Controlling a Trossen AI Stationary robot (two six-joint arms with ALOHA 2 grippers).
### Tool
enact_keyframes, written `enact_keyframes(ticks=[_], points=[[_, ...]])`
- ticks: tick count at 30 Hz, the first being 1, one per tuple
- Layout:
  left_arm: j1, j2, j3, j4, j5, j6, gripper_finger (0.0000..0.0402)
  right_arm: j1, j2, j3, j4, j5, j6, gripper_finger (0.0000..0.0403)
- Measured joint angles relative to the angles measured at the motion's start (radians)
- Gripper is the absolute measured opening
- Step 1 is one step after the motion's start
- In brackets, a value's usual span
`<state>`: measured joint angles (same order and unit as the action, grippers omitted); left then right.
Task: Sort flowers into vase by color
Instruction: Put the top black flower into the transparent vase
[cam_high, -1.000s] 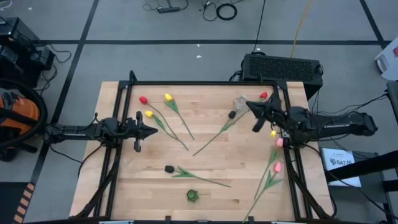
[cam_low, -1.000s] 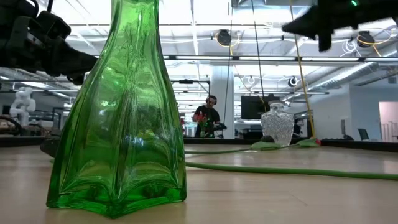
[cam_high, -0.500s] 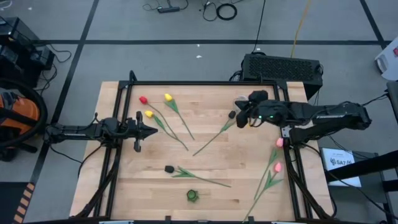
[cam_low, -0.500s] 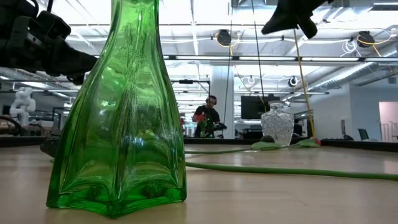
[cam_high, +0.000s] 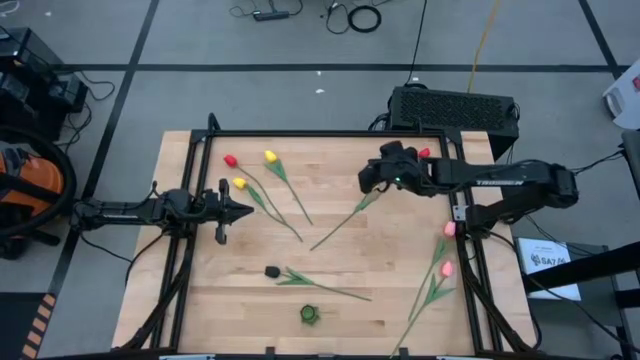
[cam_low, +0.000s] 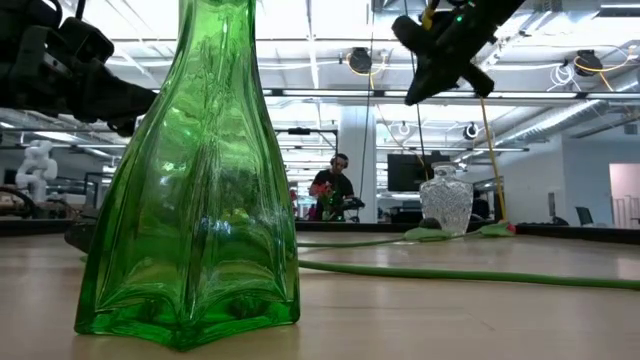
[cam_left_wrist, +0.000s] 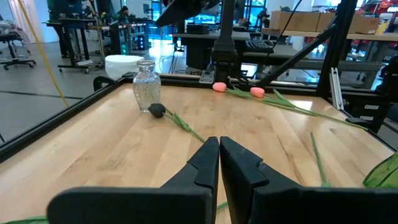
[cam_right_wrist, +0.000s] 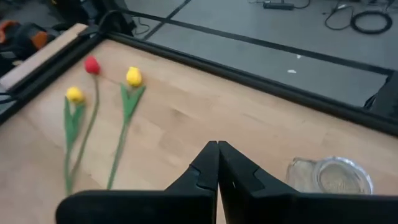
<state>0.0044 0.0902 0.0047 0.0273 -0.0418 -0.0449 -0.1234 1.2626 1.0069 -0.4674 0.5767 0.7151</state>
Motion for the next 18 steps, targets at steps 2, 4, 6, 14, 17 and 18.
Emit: enact_keyframes(ticks=[2, 4, 6, 14, 17, 18], points=[[0.000, 0.000, 0.000, 0.000, 0.000, 0.000, 0.0022, -0.008, 0.011, 0.000, -0.006, -0.014, -0.023, 0.0000], [0.000, 0.000, 0.000, 0.000, 0.000, 0.000, 0.0022, -0.011, 0.013, 0.000, -0.024, -0.073, -0.017, 0.0000], [0.000, 0.000, 0.000, 0.000, 0.000, 0.000, 0.0022, -0.013, 0.006, 0.000, -0.071, -0.147, 0.032, 0.0000], [0.000, 0.000, 0.000, 0.000, 0.000, 0.000, 0.0022, 0.043, -0.001, 0.000, -0.358, -0.282, 0.414, 0.0000], [0.000, 0.000, 0.000, 0.000, 0.000, 0.000, 0.0022, 0.094, -0.001, 0.000, -0.395, -0.296, 0.567, 0.0000], [0.000, 0.000, 0.000, 0.000, 0.000, 0.000, 0.0022, 0.113, -0.001, 0.000, -0.407, -0.295, 0.620, 0.0000]])
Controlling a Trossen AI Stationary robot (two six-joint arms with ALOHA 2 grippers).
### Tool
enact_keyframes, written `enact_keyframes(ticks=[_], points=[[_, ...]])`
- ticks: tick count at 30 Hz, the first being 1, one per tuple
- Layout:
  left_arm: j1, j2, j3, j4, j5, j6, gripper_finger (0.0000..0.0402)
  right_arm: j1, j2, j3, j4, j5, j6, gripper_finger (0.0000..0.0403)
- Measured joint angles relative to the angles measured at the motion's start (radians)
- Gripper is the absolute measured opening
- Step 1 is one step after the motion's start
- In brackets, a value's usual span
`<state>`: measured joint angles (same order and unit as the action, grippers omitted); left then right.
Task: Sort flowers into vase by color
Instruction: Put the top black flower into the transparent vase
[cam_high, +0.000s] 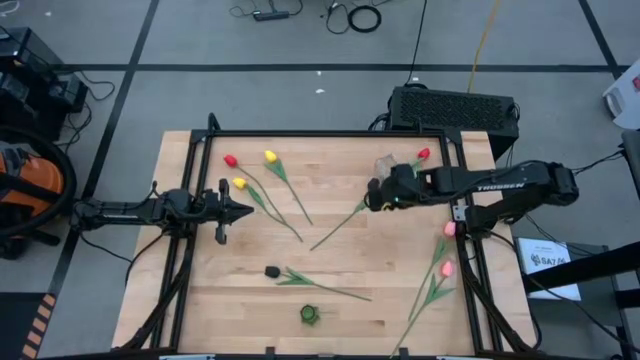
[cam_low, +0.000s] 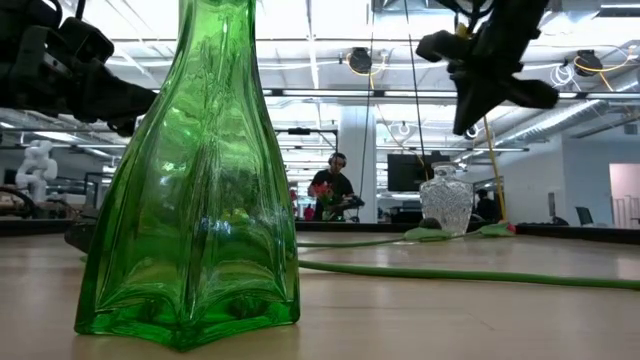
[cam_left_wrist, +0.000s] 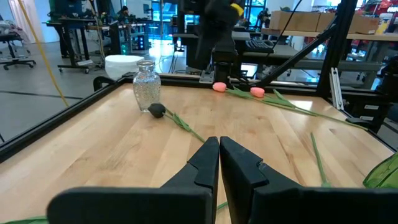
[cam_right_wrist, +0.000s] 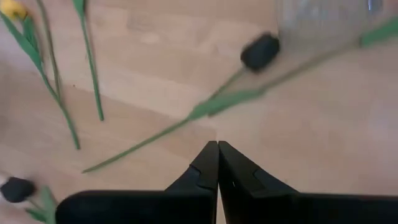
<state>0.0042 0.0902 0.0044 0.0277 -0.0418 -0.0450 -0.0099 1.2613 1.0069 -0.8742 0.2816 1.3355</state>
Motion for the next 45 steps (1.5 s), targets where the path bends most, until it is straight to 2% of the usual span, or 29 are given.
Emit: enact_keyframes(ticks=[12, 19, 23, 27, 30, 34, 41, 43, 45], points=[[0.000, 0.000, 0.000, 0.000, 0.000, 0.000, 0.0022, 0.241, 0.008, 0.000, 0.008, 0.092, 0.527, 0.0000], [0.000, 0.000, 0.000, 0.000, 0.000, 0.000, 0.0022, 0.323, 0.137, 0.004, 0.110, 0.105, 0.697, 0.0000], [0.000, 0.000, 0.000, 0.000, 0.000, 0.000, 0.0022, 0.326, 0.253, 0.099, 0.070, 0.051, 0.713, 0.0000], [0.000, 0.000, 0.000, 0.000, 0.000, 0.000, 0.0022, 0.305, 0.357, 0.230, -0.084, 0.000, 0.705, 0.0000], [0.000, 0.000, 0.000, 0.000, 0.000, 0.000, 0.0022, 0.284, 0.410, 0.322, -0.188, 0.007, 0.703, 0.0000], [0.000, 0.000, 0.000, 0.000, 0.000, 0.000, 0.0022, 0.237, 0.474, 0.405, -0.219, 0.065, 0.652, 0.0000], [0.000, 0.000, 0.000, 0.000, 0.000, 0.000, 0.0022, 0.123, 0.583, 0.443, -0.191, 0.165, 0.566, 0.0000], [0.000, 0.000, 0.000, 0.000, 0.000, 0.000, 0.0022, 0.093, 0.616, 0.443, -0.179, 0.157, 0.565, 0.0000], [0.000, 0.000, 0.000, 0.000, 0.000, 0.000, 0.0022, 0.069, 0.641, 0.443, -0.172, 0.102, 0.589, 0.0000]])
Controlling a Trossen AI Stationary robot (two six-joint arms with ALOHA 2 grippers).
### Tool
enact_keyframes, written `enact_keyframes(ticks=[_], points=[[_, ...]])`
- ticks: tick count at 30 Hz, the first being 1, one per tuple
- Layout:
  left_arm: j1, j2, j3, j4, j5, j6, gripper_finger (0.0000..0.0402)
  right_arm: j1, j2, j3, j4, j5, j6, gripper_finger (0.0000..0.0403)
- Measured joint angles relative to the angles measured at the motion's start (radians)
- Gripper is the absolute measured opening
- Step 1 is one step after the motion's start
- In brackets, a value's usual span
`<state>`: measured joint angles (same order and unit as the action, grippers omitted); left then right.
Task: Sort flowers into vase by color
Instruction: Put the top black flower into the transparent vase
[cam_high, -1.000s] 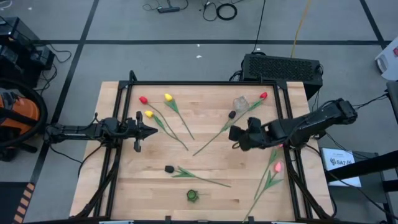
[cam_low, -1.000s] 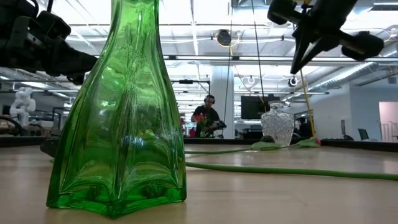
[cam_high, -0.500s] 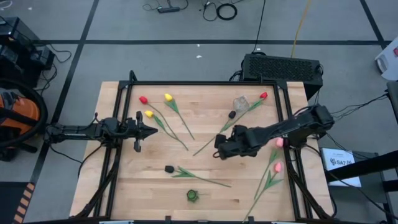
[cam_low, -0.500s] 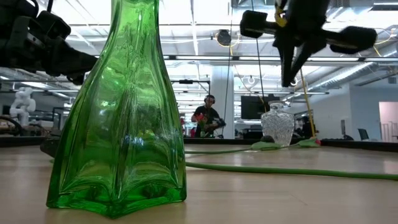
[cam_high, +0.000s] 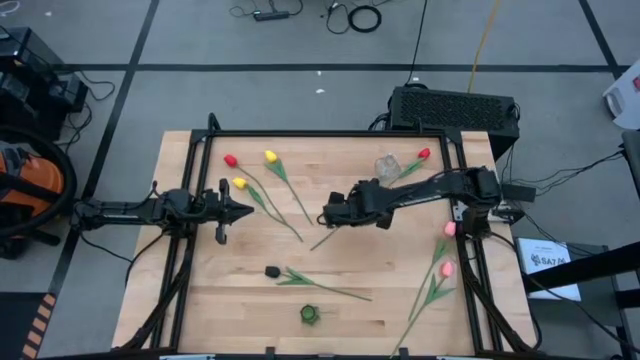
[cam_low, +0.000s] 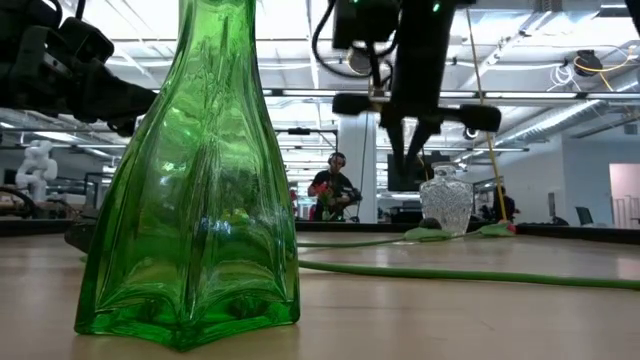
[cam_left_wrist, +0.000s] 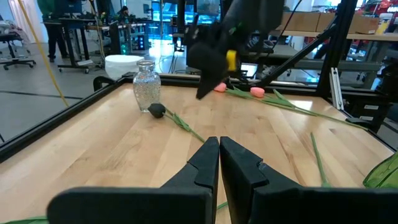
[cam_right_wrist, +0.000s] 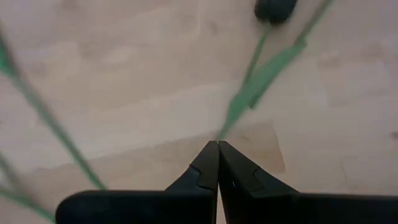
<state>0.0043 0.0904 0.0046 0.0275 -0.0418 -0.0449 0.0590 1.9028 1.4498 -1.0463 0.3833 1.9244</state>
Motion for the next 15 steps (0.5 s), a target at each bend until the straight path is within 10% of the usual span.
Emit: enact_keyframes(ticks=[15], points=[[0.000, 0.000, 0.000, 0.000, 0.000, 0.000, 0.0022, -0.077, 0.145, 0.000, 0.105, -0.152, -0.008, 0.0083]])
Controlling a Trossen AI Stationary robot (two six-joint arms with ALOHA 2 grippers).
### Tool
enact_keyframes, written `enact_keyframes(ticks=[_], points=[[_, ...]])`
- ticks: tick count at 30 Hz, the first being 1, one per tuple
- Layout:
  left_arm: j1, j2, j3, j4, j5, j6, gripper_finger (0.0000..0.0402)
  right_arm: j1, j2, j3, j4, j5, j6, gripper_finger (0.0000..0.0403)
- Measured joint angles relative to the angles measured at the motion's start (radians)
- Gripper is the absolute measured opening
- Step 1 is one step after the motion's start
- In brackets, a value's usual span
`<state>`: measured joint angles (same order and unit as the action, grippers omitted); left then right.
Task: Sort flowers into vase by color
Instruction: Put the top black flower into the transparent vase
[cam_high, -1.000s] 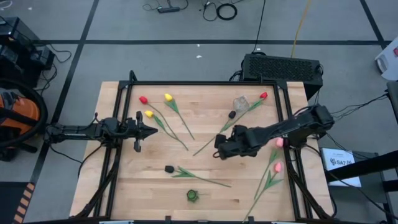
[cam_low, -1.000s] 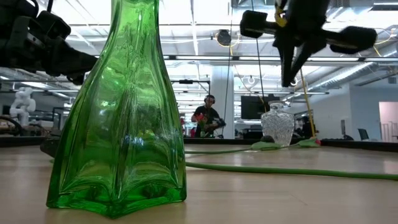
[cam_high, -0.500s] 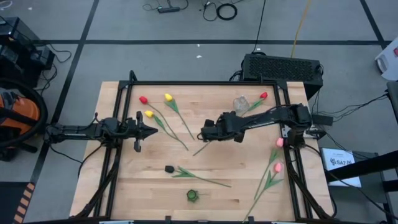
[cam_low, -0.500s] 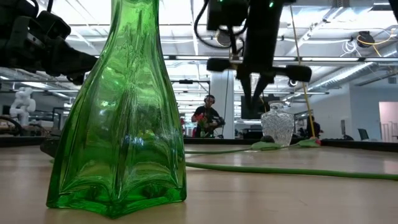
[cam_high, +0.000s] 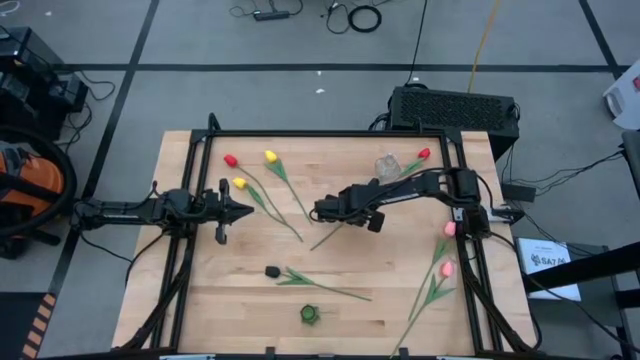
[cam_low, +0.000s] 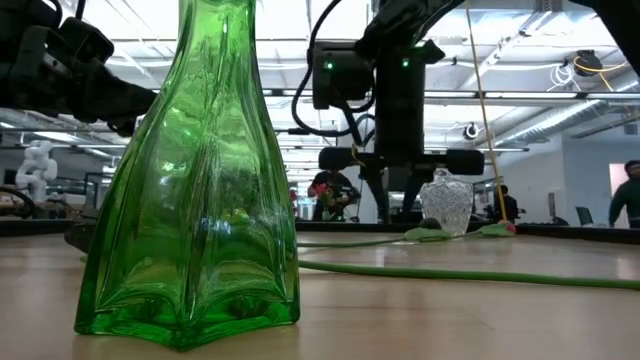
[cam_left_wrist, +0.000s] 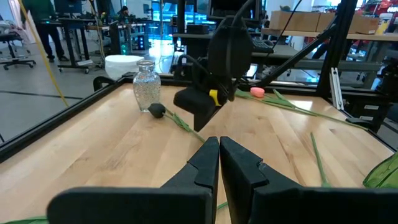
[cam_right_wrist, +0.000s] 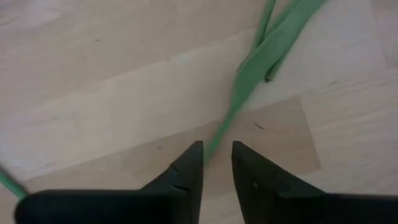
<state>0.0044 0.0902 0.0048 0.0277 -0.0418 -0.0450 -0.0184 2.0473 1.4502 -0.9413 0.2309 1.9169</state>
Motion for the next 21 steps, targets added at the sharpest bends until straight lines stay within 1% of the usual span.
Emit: enact_keyframes(ticks=[6, 9, 12, 14, 16, 21], points=[[0.000, 0.000, 0.000, 0.000, 0.000, 0.000, 0.0022, -0.014, 0.042, 0.000, -0.006, 0.001, 0.012, 0.0113], [0.000, 0.000, 0.000, 0.000, 0.000, 0.000, 0.0022, -0.025, 0.066, 0.004, 0.006, -0.006, -0.002, 0.0118], [0.000, 0.000, 0.000, -0.001, 0.000, 0.000, 0.0022, -0.034, 0.087, 0.004, 0.036, -0.035, -0.065, 0.0115], [0.000, 0.000, 0.000, -0.002, 0.000, 0.000, 0.0022, -0.035, 0.097, 0.004, 0.055, -0.036, -0.084, 0.0103], [0.000, 0.000, 0.000, -0.003, 0.000, 0.000, 0.0022, -0.033, 0.098, 0.004, 0.064, -0.031, -0.083, 0.0083], [0.000, 0.000, 0.000, -0.003, 0.000, 0.000, 0.0022, -0.013, 0.098, 0.001, 0.091, 0.025, -0.078, 0.0013]])
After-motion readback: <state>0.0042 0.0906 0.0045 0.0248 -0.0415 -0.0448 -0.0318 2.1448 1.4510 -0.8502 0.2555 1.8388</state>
